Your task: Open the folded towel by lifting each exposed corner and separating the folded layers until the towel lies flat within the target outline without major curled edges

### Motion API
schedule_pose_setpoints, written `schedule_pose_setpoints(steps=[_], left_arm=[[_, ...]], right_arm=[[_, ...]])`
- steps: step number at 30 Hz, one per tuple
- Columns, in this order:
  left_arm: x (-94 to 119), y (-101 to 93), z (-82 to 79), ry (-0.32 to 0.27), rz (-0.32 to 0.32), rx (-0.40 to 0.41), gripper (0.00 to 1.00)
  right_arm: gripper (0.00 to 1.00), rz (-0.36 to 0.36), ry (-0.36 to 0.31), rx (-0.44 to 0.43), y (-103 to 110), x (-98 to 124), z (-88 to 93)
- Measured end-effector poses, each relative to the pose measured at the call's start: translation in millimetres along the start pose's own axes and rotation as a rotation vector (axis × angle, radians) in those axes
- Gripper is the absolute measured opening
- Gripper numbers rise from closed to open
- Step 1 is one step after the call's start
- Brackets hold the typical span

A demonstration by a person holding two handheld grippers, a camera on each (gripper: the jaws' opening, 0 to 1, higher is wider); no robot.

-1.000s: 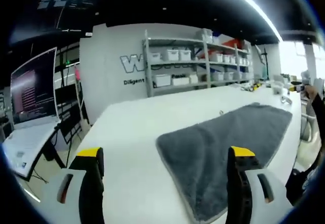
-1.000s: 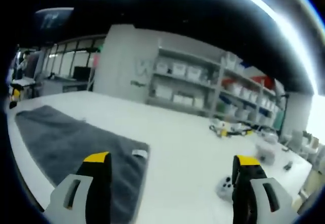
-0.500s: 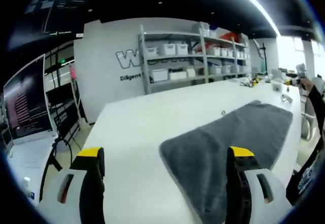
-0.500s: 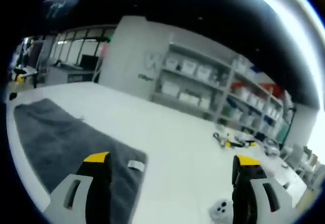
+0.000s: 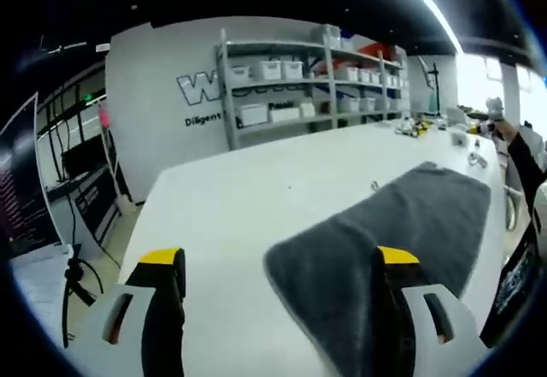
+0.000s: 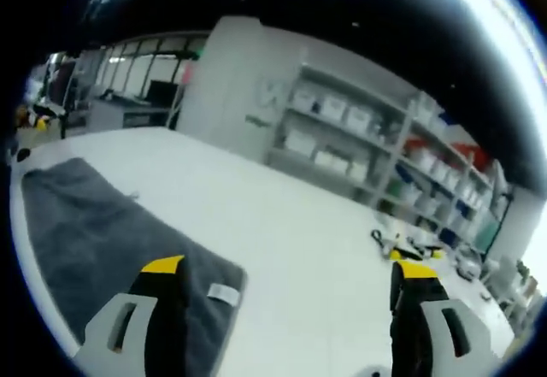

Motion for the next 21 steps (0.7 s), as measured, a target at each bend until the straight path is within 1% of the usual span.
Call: schedule_pose_setpoints(steps=[1, 2, 3, 4, 5, 7, 9, 10, 11, 12, 13, 14, 15, 16, 17, 19, 21], left_arm=[[-4.8, 0.4, -0.6, 0.015, 0.016, -0.008, 0.87], [-11.2, 1.2, -1.7, 0.026, 0.034, -0.014, 0.88], [-15.5, 1.8, -3.1, 0.029, 0.042, -0.010, 0.88], [-19.0, 1.5, -4.0, 0.039, 0.056, -0.010, 0.88], [-22.3, 1.3, -5.3, 0.046, 0.064, -0.013, 0.88], [-28.2, 2.8, -8.1, 0.056, 0.071, -0.024, 0.88], [-34.0, 7.2, -10.5, 0.069, 0.068, -0.034, 0.87], [-37.0, 10.6, -11.4, 0.074, 0.070, -0.039, 0.86], [-39.8, 13.1, -11.5, 0.079, 0.083, -0.060, 0.83], [-42.7, 17.4, -13.0, 0.065, 0.084, -0.111, 0.75], [-44.9, 20.6, -12.5, 0.072, 0.066, -0.118, 0.73], [-48.4, 23.6, -12.3, 0.078, 0.059, -0.106, 0.75], [-51.5, 26.5, -12.4, 0.079, 0.060, -0.106, 0.79], [-53.2, 28.6, -12.7, 0.076, 0.064, -0.106, 0.80], [-57.2, 31.9, -13.7, 0.071, 0.077, -0.100, 0.79], [-61.9, 34.7, -12.8, 0.099, 0.109, -0.081, 0.72], [-71.0, 39.1, -12.6, 0.117, 0.135, -0.075, 0.69]], right_arm=[[0.95, -0.016, 0.020, 0.015, 0.5, -3.2, -0.1], [0.92, -0.041, 0.038, 0.051, 0.8, -6.4, -0.3], [0.94, -0.037, 0.041, 0.059, 0.7, -10.5, -0.9], [0.97, -0.035, 0.046, 0.057, -0.3, -15.1, -1.7], [0.97, -0.042, 0.058, 0.063, -0.5, -18.4, -2.1], [0.92, -0.066, 0.060, 0.064, -1.0, -23.8, -4.1], [0.90, -0.078, 0.063, 0.065, -1.8, -30.5, -5.3], [0.88, -0.089, 0.073, 0.077, -1.8, -33.7, -5.3], [0.86, -0.094, 0.081, 0.086, -1.0, -36.7, -5.8], [0.81, -0.100, 0.086, 0.093, -1.2, -39.5, -6.4], [0.78, -0.115, 0.089, 0.106, -1.3, -43.5, -7.3], [0.75, -0.124, 0.089, 0.109, -2.0, -47.3, -7.9], [0.72, -0.127, 0.090, 0.110, -2.8, -50.2, -8.4], [0.70, -0.131, 0.093, 0.113, -3.3, -53.0, -9.0], [0.66, -0.140, 0.098, 0.119, -3.0, -59.1, -10.7], [0.60, -0.163, 0.094, 0.143, -1.6, -68.3, -14.3], [0.59, -0.183, 0.100, 0.154, -0.7, -81.5, -19.4]])
Point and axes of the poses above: the point that each gripper's makers call its tool centre point, and the gripper's own axes: x roughly backward along the fingers, y roughly to its left, z roughly out of its underside, the point moved 10 cm from there along x, roughly backward along the fingers
